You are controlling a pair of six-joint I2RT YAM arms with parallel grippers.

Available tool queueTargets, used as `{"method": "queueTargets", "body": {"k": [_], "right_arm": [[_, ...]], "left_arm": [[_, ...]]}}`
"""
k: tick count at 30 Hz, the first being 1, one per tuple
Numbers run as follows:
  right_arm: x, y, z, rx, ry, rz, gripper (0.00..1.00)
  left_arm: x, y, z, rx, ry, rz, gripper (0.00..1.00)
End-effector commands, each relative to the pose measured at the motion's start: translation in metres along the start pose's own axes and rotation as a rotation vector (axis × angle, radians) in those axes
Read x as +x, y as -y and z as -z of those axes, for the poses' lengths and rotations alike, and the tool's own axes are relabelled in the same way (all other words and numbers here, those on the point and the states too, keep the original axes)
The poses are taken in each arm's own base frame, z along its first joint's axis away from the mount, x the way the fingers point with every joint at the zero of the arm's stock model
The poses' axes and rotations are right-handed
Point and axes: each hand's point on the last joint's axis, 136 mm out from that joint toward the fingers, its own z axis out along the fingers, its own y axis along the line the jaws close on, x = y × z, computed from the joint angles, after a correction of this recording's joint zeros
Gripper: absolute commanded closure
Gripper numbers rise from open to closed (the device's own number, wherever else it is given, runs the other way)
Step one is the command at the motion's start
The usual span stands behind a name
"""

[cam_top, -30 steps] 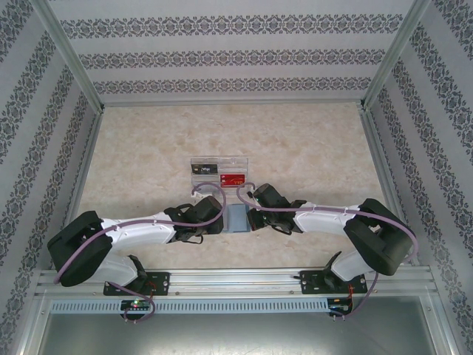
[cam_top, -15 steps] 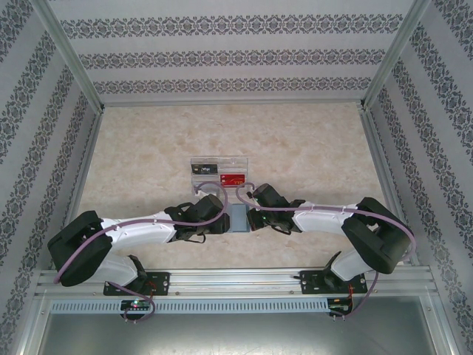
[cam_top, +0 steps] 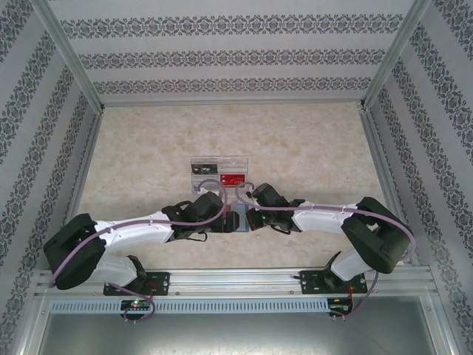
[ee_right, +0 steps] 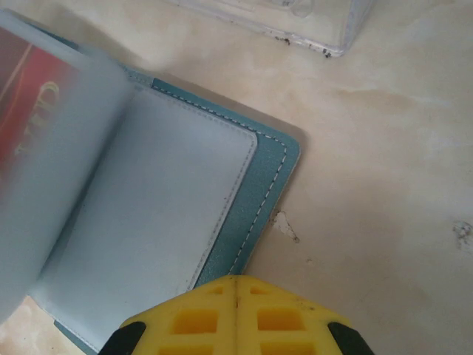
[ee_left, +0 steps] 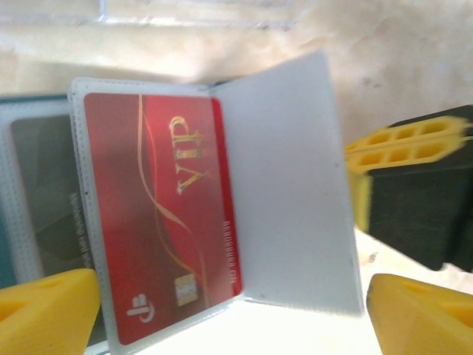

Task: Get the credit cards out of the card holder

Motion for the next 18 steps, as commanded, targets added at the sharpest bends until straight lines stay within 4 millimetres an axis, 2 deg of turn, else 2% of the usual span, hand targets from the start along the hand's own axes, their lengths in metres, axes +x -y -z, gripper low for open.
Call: {"method": "queueTargets", "body": {"k": [1,4,8,13,18], "right_arm": [[-0.008,-0.010,0.000,-0.030,0.015,0.003,1.00],[-0.009,-0.010,0.000,-0.031,0.016,0.004,1.00],[-0.009,-0.010,0.001,-0.029,0.021,0.007,1.00],[-0.015,-0.013,0.010,-0.040,0.054,0.009,0.99],[-0.028,-0.028,0.027,-0.102,0.120,-0.017,0.90]], "left_arm": [[-0.008,0.023,0.013,0.063,0.017,-0.055,0.04],[-0.008,0.027,0.013,0.074,0.017,-0.056,0.04],[-0.009,0.022,0.010,0.041,0.019,-0.048,0.06],[-0.011,0.003,0.015,-0.047,0.036,-0.051,0.11],[-0.015,-0.023,0.026,-0.120,0.073,-0.041,0.22]]}}
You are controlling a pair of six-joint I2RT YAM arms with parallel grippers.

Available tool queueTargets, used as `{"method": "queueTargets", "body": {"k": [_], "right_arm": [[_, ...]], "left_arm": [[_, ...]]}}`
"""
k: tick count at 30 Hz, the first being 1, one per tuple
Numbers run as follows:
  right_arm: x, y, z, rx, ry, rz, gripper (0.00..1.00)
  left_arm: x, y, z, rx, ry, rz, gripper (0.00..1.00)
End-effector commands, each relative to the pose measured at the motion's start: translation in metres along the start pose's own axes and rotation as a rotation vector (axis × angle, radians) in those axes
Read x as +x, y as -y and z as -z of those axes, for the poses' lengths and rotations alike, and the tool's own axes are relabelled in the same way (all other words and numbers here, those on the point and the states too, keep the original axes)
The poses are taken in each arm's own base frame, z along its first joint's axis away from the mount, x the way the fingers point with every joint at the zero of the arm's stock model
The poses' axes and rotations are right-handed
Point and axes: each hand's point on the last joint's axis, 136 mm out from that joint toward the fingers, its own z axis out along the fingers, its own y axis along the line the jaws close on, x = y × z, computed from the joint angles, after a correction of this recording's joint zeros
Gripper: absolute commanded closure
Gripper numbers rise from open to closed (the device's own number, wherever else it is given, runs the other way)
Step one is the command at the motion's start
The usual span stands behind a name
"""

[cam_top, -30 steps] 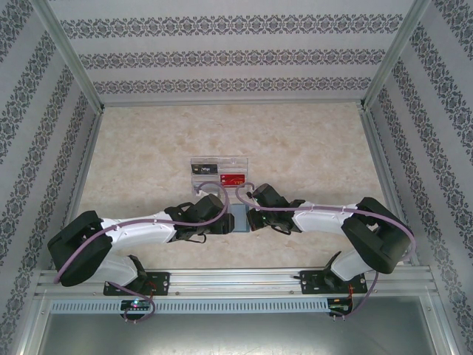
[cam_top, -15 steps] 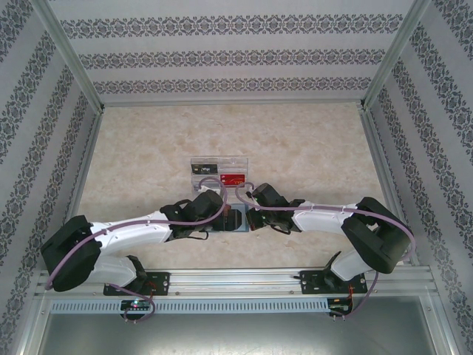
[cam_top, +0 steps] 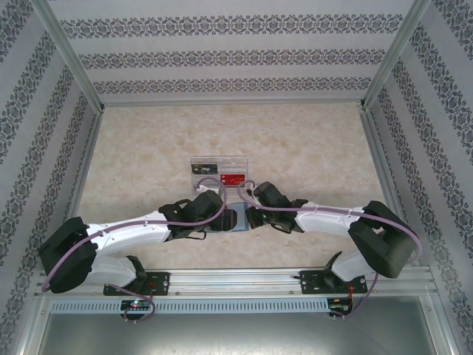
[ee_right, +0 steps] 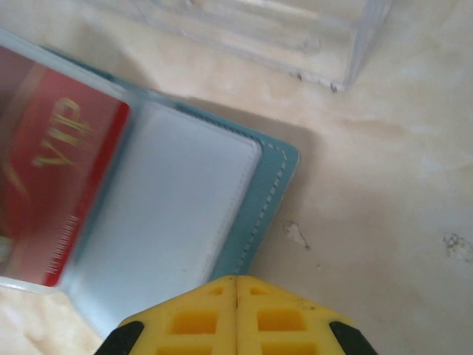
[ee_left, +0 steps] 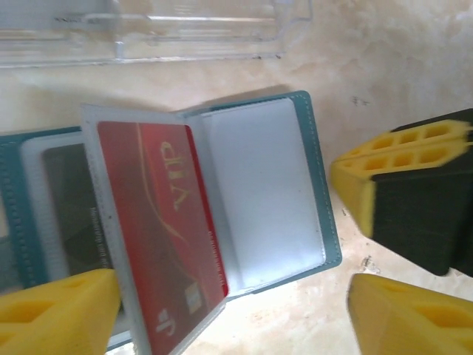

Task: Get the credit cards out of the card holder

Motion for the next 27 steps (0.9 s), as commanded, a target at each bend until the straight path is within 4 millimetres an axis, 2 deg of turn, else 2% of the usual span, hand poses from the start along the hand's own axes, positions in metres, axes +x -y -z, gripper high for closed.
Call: {"method": "queueTargets", "body": {"k": [1,4,6,11,20,27], "right_arm": [[-0.016,-0.024,0.013,-0.082,0.067,-0.016,0.90],[-0.023,-0.042,0.019,-0.108,0.096,0.001,0.91],[-0.027,-0.053,0.020,-0.125,0.104,0.001,0.94],[-0.032,-0.072,0.011,-0.175,0.084,-0.069,0.98],[-0.033,-0.081,-0.019,-0.204,0.022,-0.189,0.91],[-0.023,-0.076,-0.038,-0.191,-0.033,-0.247,0.87]], "left_arm": [[-0.005,-0.024,0.010,-0.068,0.032,0.000,0.25],[-0.008,-0.034,0.009,-0.046,0.041,0.033,0.39],[-0.008,-0.039,0.006,-0.031,0.032,0.051,0.53],[-0.006,-0.044,-0.007,-0.031,0.002,0.055,0.79],[0.003,-0.053,-0.022,-0.032,-0.025,0.084,0.82],[0.013,-0.063,-0.027,-0.060,-0.046,0.109,0.84]]}}
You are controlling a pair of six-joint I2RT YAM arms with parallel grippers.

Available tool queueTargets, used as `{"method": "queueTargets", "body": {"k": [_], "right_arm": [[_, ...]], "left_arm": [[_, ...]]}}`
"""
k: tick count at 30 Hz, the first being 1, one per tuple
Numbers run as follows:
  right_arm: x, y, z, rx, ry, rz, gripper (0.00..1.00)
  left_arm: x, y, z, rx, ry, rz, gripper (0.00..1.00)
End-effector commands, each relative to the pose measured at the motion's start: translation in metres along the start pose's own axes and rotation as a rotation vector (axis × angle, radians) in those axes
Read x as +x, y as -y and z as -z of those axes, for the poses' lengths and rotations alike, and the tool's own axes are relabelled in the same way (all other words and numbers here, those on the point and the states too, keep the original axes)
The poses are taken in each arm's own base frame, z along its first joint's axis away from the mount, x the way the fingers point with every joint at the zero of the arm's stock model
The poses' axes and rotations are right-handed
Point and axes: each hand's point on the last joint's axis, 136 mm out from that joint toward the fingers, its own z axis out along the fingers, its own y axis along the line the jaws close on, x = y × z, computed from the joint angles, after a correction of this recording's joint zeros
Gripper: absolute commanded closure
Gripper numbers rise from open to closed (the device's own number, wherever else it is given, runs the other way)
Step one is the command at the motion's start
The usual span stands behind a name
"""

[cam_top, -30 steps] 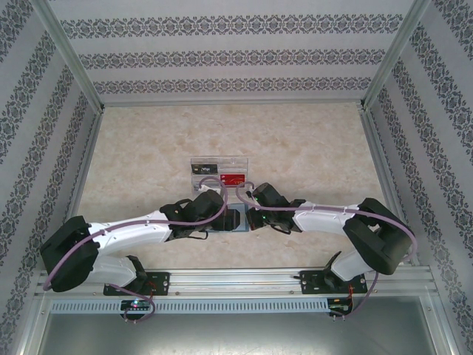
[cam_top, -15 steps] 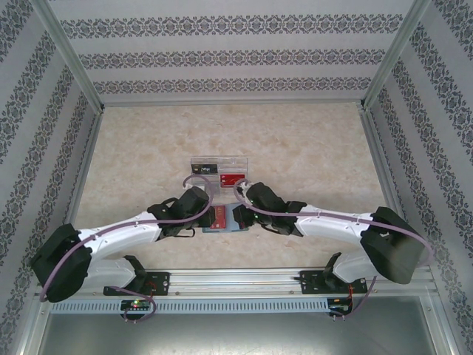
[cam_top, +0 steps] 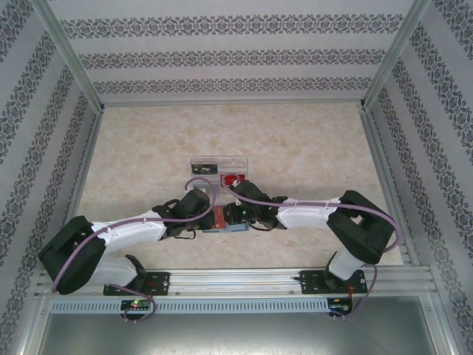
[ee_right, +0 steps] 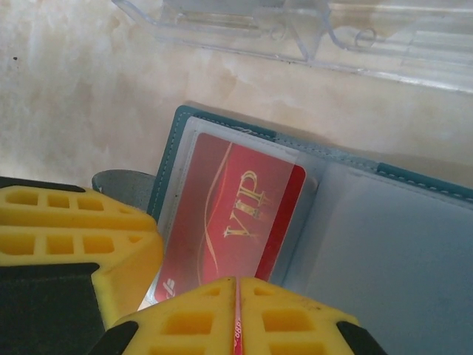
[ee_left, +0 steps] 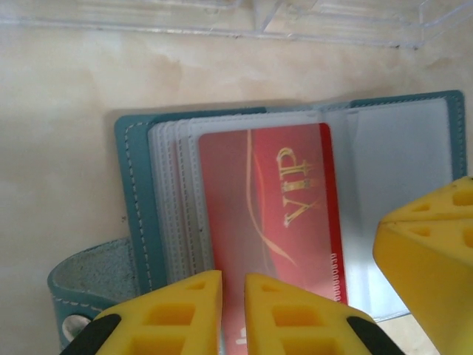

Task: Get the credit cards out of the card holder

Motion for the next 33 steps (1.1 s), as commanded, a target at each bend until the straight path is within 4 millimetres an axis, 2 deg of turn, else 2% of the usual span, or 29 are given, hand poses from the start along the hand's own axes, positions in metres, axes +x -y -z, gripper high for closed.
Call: {"method": "queueTargets", "body": {"k": [1,11,22,33], "right_arm": [[-0.005,-0.008,-0.006,-0.038,-0.001,-0.047,0.86],[0.004,0.005,-0.015,-0.009,-0.028,-0.088,0.82],[0.002,0.009,0.000,0.014,0.004,-0.070,0.80],[0.009,0.017,-0.014,0.027,-0.037,-0.098,0.81]], "left_arm": [[0.002,-0.006,-0.005,-0.009,0.000,0.030,0.84],[0.010,-0.015,-0.013,-0.036,-0.028,0.048,0.89],[0.012,-0.015,-0.012,-0.032,-0.029,0.051,0.93],[0.013,-0.015,-0.012,-0.030,-0.032,0.054,0.94]]}}
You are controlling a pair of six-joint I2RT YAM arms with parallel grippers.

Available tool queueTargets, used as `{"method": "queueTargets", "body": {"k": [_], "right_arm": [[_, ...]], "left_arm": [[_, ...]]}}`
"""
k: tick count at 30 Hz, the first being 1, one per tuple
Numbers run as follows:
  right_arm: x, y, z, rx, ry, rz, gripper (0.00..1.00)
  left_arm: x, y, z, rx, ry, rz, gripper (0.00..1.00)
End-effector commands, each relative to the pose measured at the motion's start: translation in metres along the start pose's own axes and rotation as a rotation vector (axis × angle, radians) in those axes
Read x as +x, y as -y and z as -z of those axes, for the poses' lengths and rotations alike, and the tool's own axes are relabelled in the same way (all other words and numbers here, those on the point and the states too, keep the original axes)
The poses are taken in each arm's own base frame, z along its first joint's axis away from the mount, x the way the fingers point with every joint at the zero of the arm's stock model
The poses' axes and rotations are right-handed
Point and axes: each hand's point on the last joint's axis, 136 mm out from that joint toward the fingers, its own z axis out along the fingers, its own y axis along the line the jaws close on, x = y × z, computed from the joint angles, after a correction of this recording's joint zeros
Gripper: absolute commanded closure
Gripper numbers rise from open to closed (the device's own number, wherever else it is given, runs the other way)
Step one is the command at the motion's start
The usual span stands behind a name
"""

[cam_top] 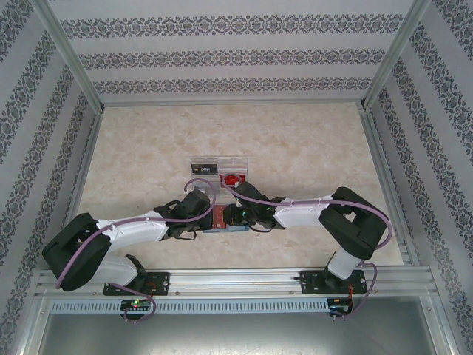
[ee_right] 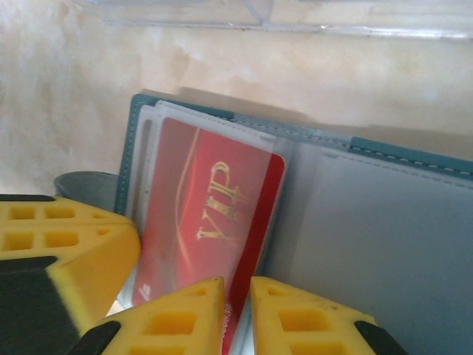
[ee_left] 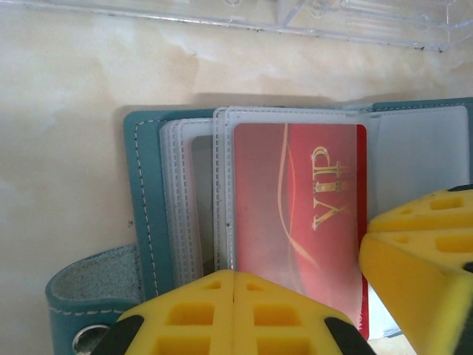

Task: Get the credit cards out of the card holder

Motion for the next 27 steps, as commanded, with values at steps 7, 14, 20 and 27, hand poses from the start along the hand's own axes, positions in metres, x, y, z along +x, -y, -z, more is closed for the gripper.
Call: {"method": "queueTargets", "body": {"k": [7,14,20,27], "right_arm": [[-0.001,0.006,0.003,0.011,0.011,-0.020,0.82],[0.001,0.003,-0.004,-0.024,-0.011,-0.040,0.89],[0.001,0.010,0.002,-0.009,0.002,-0.050,1.00],[0.001,0.024,0.011,0.012,0.017,-0.065,1.00]], "left_arm": [[0.011,-0.012,-0.004,-0.028,-0.032,0.023,0.95],[0.011,-0.012,-0.004,-0.026,-0.033,0.025,0.96],[0.009,-0.017,-0.001,-0.060,-0.024,0.035,1.00],[0.011,-0.035,0.002,-0.152,-0.023,0.045,1.00]]}}
